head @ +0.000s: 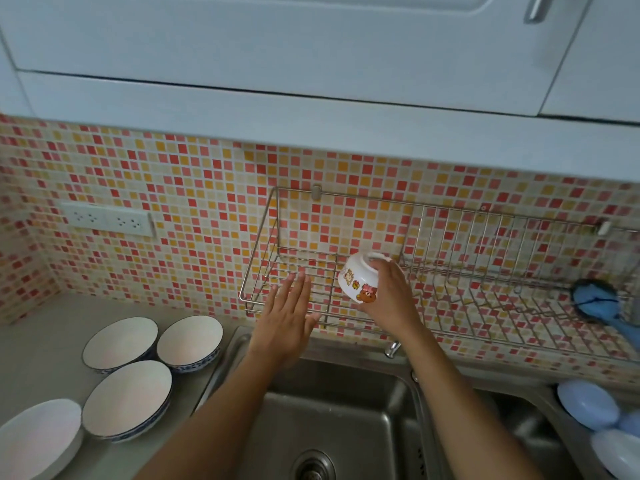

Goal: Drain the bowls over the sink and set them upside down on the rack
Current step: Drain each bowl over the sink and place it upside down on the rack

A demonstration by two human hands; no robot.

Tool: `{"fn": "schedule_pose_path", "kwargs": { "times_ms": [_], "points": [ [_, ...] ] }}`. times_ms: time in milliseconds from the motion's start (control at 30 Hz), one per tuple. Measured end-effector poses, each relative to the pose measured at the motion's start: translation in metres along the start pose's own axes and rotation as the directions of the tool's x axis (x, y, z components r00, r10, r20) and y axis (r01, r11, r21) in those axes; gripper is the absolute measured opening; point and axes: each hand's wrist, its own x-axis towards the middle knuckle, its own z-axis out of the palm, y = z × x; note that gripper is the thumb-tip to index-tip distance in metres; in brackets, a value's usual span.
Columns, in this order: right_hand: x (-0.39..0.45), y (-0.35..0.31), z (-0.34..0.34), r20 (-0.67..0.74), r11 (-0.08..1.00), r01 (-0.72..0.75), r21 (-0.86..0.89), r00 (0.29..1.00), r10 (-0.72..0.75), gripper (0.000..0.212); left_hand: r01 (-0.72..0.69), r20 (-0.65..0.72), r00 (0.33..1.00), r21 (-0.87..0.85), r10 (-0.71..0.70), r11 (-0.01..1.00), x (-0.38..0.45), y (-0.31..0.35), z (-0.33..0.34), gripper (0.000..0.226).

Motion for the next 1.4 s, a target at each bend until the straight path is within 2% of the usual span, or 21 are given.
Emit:
{"fn": "schedule_pose_path", "kwargs": {
  "times_ms": [133, 300, 367, 467, 567, 667, 733, 833, 900, 967, 1033, 1100, 1167, 1200, 1267, 1333, 1400],
  "points": [
    [0.002, 0.002, -0.001, 0.042, 1.000, -0.019, 0.017, 0.999, 0.018, 0.071, 0.011, 0.007, 1.000, -0.012, -0.011, 1.000, 0.000, -0.002, 0.005, 0.072],
    [0.001, 0.002, 0.000, 0.092, 1.000, -0.020, -0.003, 0.996, 0.020, 0.065, 0.041, 0.038, 0.999, -0.051, -0.039, 0.998, 0.001, 0.002, 0.003, 0.076],
    [-0.002, 0.001, 0.003, -0.014, 0.997, -0.040, -0.064, 0.999, 0.039, 0.061, 0.077, 0.074, 0.995, -0.056, -0.073, 0.995, 0.002, 0.007, 0.000, 0.080],
    [-0.002, 0.000, 0.005, -0.233, 0.978, -0.210, -0.005, 0.951, 0.203, 0.056, 0.135, 0.130, 0.983, -0.039, -0.129, 0.990, 0.013, 0.023, -0.004, 0.069],
    [0.001, 0.001, 0.007, -0.309, 0.952, -0.296, 0.079, 0.900, 0.306, 0.048, 0.052, 0.156, 0.987, -0.074, -0.040, 0.996, 0.033, 0.047, -0.001, 0.060],
    [0.001, 0.002, 0.007, -0.298, 0.963, -0.270, 0.019, 0.917, 0.263, 0.039, -0.064, 0.163, 0.983, -0.120, 0.083, 0.991, 0.051, 0.061, 0.005, 0.059],
    [0.001, 0.004, 0.008, -0.241, 0.979, -0.196, -0.052, 0.954, 0.178, 0.037, -0.080, 0.173, 0.980, -0.111, 0.098, 0.991, 0.059, 0.061, 0.010, 0.059],
    [0.002, 0.004, 0.012, -0.109, 0.982, -0.107, -0.156, 0.990, 0.091, 0.046, -0.053, 0.178, 0.982, -0.099, 0.070, 0.994, 0.065, 0.058, 0.015, 0.061],
    [0.002, 0.003, 0.014, -0.046, 0.970, -0.139, -0.200, 0.990, 0.133, 0.053, -0.070, 0.187, 0.979, -0.090, 0.086, 0.993, 0.065, 0.057, 0.014, 0.060],
    [0.002, 0.002, 0.014, -0.051, 0.962, -0.159, -0.222, 0.987, 0.151, 0.054, -0.083, 0.188, 0.977, -0.091, 0.099, 0.992, 0.064, 0.057, 0.012, 0.059],
    [0.001, 0.000, 0.013, -0.144, 0.966, -0.148, -0.210, 0.982, 0.120, 0.048, -0.072, 0.180, 0.979, -0.104, 0.090, 0.992, 0.063, 0.057, 0.009, 0.059],
    [-0.002, -0.001, 0.012, -0.307, 0.981, -0.135, -0.138, 0.948, 0.087, 0.035, -0.009, 0.145, 0.989, -0.191, 0.037, 0.982, 0.062, 0.057, 0.007, 0.058],
    [-0.005, -0.001, 0.012, -0.400, 0.990, -0.115, -0.078, 0.913, 0.075, 0.025, 0.096, 0.071, 0.995, -0.348, -0.076, 0.932, 0.058, 0.053, 0.003, 0.055],
    [-0.006, 0.000, 0.011, -0.400, 0.992, -0.104, -0.075, 0.914, 0.066, 0.023, 0.122, 0.009, 0.991, -0.425, -0.131, 0.897, 0.052, 0.049, 0.000, 0.049],
    [-0.006, -0.001, 0.011, -0.376, 0.994, -0.072, -0.083, 0.926, 0.036, 0.022, 0.081, -0.137, 0.975, -0.505, -0.173, 0.859, 0.032, 0.037, -0.008, 0.030],
    [-0.008, -0.006, 0.010, -0.371, 0.998, -0.038, -0.048, 0.928, 0.017, 0.024, 0.017, -0.247, 0.956, -0.495, -0.160, 0.869, 0.003, 0.020, -0.014, 0.015],
    [-0.020, -0.019, 0.016, -0.393, 0.999, 0.001, 0.043, 0.919, 0.016, 0.027, 0.019, -0.303, 0.935, -0.477, -0.185, 0.879, -0.029, -0.003, -0.017, 0.011]
  ]
}}
